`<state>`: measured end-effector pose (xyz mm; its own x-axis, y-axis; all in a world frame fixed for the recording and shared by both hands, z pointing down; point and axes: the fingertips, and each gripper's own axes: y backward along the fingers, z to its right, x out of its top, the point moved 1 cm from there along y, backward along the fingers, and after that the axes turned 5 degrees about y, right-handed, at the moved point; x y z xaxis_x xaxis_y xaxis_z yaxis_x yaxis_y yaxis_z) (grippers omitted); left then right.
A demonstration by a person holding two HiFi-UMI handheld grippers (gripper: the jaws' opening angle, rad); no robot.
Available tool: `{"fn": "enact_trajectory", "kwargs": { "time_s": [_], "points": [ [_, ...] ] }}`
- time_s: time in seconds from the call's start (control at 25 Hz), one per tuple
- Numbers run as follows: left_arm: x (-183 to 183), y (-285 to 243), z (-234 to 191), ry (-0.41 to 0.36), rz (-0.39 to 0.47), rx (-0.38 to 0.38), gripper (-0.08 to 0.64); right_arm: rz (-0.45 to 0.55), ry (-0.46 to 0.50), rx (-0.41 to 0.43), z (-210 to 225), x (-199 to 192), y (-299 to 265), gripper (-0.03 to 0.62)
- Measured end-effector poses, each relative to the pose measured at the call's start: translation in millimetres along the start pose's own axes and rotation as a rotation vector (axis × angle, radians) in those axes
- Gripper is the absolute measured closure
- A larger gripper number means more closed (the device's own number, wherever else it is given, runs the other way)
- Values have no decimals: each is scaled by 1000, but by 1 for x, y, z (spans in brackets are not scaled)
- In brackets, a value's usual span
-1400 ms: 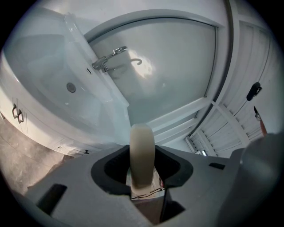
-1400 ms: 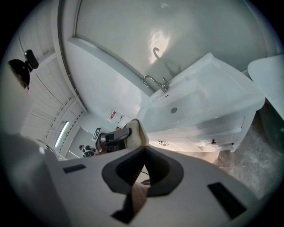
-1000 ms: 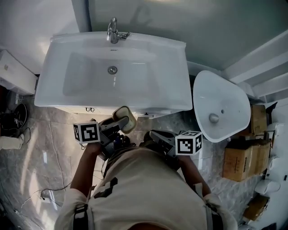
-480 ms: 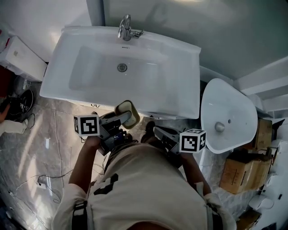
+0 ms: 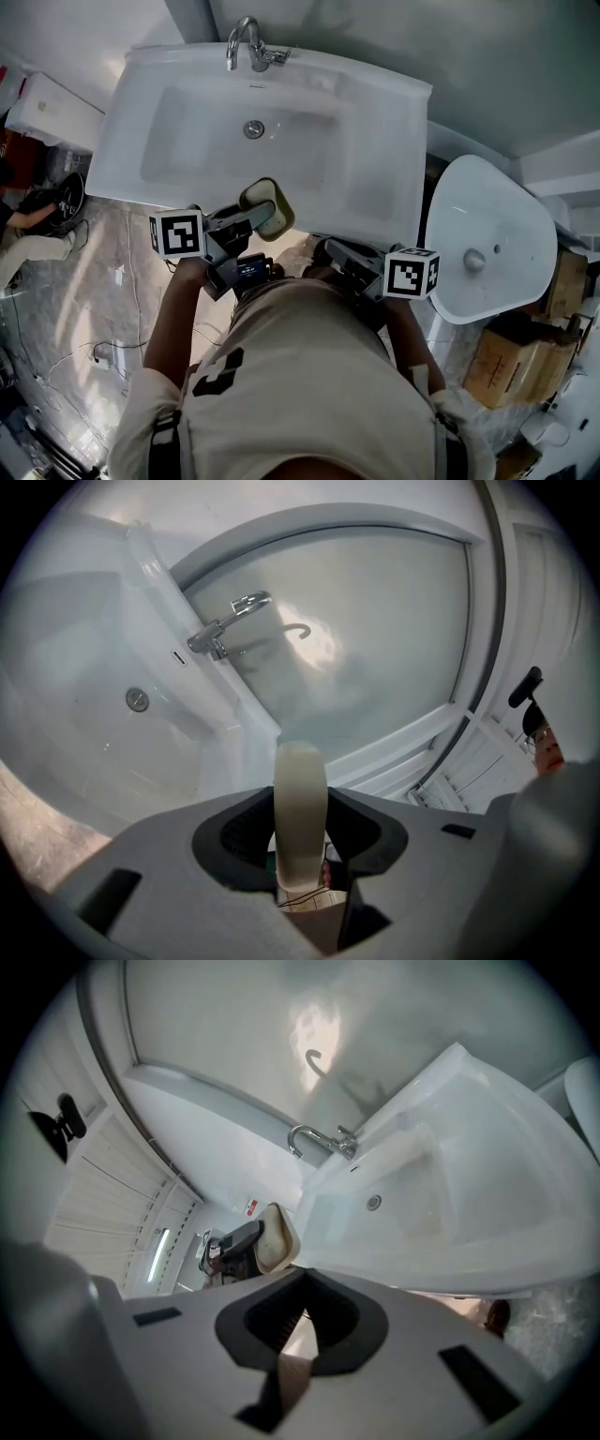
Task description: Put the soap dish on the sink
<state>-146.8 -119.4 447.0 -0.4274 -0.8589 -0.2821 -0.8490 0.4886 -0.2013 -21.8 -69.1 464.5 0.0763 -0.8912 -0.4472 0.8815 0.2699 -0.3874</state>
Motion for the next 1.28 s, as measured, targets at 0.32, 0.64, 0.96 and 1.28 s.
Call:
{"fn": "enact_trajectory", "kwargs": {
  "time_s": [0.32,0.64,0.96,1.28],
  "points": [
    [11,-41,-3,0,-8,64,399,-4,-48,48,28,24,13,581],
    [32,-94,8,-36,-15,68,399,-4,-66,63,54,49,36,581],
    [30,-148,8,-86,-81,108,397,30,-94,84,81,73,60,581],
    [42,-197,-18,-95,-142,183,397,37,-107,97,104,89,71,581]
  ]
}}
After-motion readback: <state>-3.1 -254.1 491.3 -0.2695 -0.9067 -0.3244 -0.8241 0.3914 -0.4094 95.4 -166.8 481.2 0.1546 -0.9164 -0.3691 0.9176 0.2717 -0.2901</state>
